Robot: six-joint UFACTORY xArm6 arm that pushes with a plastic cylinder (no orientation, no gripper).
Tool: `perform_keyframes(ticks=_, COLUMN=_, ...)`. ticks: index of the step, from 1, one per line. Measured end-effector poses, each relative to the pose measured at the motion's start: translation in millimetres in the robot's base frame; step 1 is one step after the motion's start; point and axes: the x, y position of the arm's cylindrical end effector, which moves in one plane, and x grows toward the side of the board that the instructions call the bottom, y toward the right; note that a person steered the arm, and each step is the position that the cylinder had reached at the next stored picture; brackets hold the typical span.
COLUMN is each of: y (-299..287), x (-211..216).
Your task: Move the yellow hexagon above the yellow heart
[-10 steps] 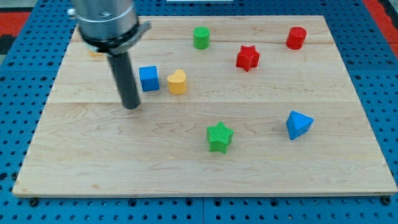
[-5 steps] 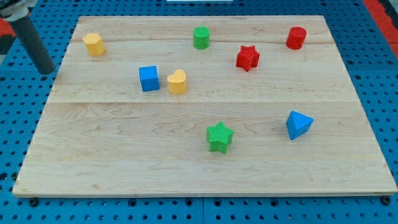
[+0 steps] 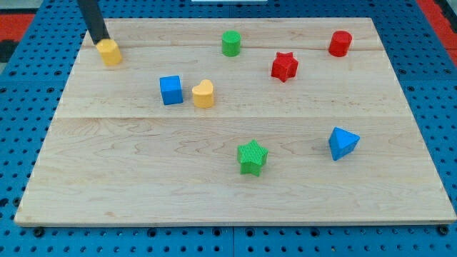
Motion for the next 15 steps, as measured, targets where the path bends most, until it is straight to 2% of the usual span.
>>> perform_keyframes(ticks=3, y=70, x=54)
perform_keyframes(ticks=4, y=72, x=54)
perform_keyframes(ticks=5, y=57, x=43)
perform_keyframes(ticks=6, y=-5, x=28)
perform_keyframes(ticks=7, y=-26, x=34)
perform_keyframes(ticks=8, y=-28, x=72)
perform_keyframes(ticks=9, y=-10, x=83)
perform_keyframes(ticks=13, y=117, x=86)
perform_keyframes(ticks=15, y=113, x=86)
